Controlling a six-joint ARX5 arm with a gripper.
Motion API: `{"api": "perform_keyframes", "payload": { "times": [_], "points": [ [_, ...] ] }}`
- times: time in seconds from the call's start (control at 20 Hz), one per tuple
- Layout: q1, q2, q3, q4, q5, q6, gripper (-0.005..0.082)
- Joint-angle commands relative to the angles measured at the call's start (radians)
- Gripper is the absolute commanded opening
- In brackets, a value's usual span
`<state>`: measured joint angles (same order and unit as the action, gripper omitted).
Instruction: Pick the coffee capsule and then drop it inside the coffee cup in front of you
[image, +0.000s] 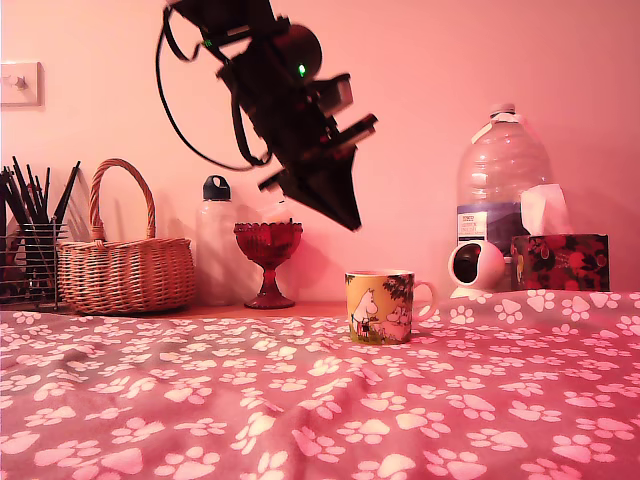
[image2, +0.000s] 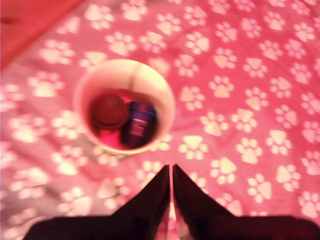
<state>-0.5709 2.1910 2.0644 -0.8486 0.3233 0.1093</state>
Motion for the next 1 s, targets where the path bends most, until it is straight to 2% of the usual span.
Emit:
{"api": "perform_keyframes", "payload": {
  "times": [0.0, 0.1, 0.25, 0.6, 0.95],
  "points": [
    [0.007, -0.070, -0.028, 0.007, -0.006, 0.001, -0.0019],
    [0.014, -0.124, -0.121, 0.063, -0.021, 0.000, -0.0019],
    [0.039, -0.243, -0.360, 0.247, -0.059, -0.008, -0.0019],
    [0.171, -0.500, -0.825, 0.578, -0.051, -0.060, -0.0019],
    [0.291, -0.637, -1.128, 0.753, -0.052, -0.103, -0.0019]
  ]
}}
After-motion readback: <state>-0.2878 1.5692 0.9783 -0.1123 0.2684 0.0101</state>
